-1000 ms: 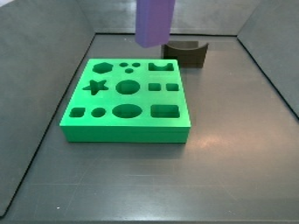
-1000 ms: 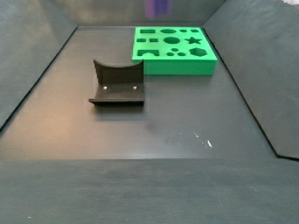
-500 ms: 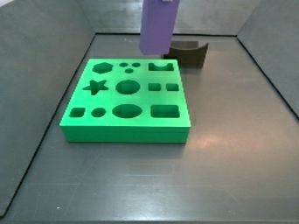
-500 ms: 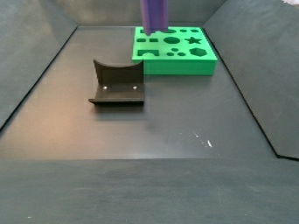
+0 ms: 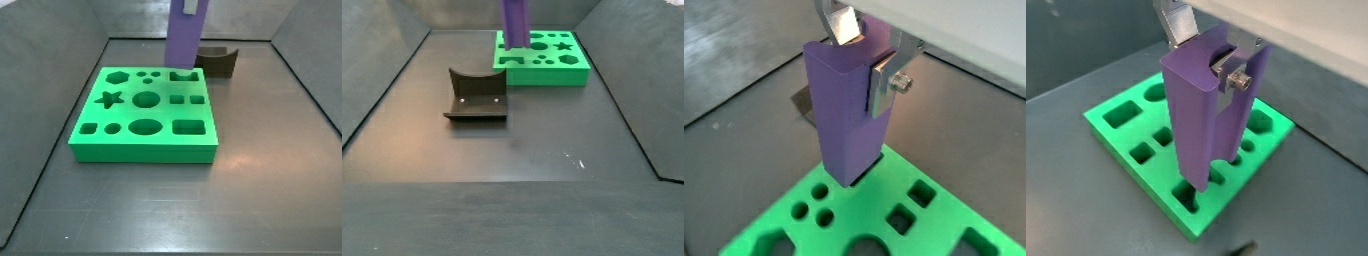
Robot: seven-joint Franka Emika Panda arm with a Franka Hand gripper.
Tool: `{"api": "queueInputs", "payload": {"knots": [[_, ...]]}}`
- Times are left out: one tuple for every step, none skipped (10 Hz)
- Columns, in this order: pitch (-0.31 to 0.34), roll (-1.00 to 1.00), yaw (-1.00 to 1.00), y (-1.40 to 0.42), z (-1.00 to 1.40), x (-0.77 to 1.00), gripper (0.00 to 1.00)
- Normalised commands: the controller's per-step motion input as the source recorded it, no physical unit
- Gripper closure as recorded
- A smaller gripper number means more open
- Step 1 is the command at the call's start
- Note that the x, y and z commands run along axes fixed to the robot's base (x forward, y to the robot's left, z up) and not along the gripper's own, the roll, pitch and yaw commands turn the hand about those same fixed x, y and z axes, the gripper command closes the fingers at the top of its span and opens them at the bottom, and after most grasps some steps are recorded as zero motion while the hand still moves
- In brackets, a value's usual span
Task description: Insert the arch object.
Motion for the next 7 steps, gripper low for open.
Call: {"api": "queueInputs", "payload": {"knots": [[-0.01, -0.13, -0.15, 0.35, -0.13, 0.0, 1.0], [-0.106, -0.16, -0.03, 0.11, -0.26, 0.01, 1.0], [-0.14, -0.22, 0.0, 0.1, -0.27, 0.1, 1.0], [-0.169, -0.19, 0.0, 0.0, -0.19, 0.07, 1.0], [-0.046, -0.19, 0.0, 0.0, -0.08, 0.18, 1.0], [-0.043, -0.2, 0.01, 0.0, -0.07, 0.18, 1.0], [-0.03, -0.23, 0.01, 0.0, -0.07, 0.16, 1.0]]}}
